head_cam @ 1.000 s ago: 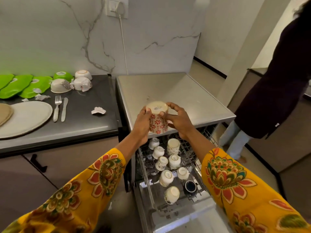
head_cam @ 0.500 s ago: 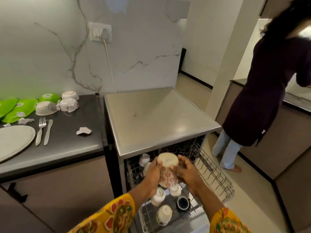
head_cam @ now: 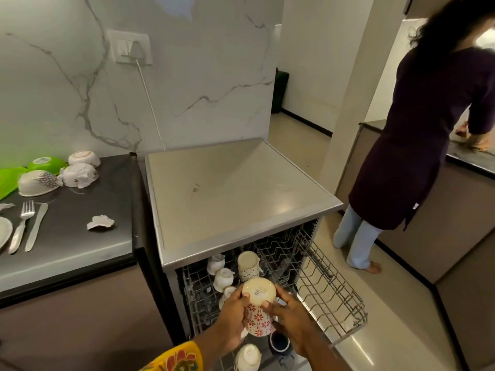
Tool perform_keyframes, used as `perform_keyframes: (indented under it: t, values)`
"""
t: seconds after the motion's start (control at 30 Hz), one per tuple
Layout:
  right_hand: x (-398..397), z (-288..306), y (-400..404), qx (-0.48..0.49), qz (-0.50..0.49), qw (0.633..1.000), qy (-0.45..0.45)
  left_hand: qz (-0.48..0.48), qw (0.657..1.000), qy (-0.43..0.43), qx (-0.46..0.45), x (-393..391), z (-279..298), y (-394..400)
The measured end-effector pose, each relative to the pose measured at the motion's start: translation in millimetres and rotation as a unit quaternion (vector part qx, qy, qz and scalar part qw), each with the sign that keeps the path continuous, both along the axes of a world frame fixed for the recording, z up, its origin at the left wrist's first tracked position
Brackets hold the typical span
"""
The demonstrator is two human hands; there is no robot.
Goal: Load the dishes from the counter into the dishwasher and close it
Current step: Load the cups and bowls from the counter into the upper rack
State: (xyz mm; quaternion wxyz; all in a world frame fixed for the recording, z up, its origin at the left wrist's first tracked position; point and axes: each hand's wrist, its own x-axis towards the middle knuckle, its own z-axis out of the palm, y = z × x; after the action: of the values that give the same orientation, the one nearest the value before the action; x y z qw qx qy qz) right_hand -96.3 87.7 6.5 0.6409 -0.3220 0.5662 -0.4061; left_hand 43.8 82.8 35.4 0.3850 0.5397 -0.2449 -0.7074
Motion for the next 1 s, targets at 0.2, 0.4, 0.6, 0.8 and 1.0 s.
perform_keyframes:
  t: [0.2, 0.4, 0.6, 0.8, 1.0]
  values:
    - [15.5, -16.4, -32.3, -0.038, 0.029, 0.999, 0.016, 0.047, 0.999, 0.022, 0.007, 11.6, -21.2, -32.5]
    - [10.1, -49.8, -67.0, -0.021, 0.005, 0.999, 0.028, 0.054, 0.998, 0.007, 0.032, 4.6, -54.3, -72.6]
    - [-39.7, -75.1, -107.7, -0.023, -0.042, 0.998, 0.039, 0.027, 0.997, 0.046, 0.054, -42.2, -95.4, -124.3]
    - [-72.2, -101.9, -158.2, -0.043, -0.075, 0.996, 0.031, -0.011, 0.999, 0.045, 0.01, -77.8, -126.0, -184.8]
    - [-73.4, -125.4, -201.7, -0.072, -0.113, 0.991, 0.018, 0.013, 0.999, 0.053, 0.001, -84.4, -149.4, -240.0]
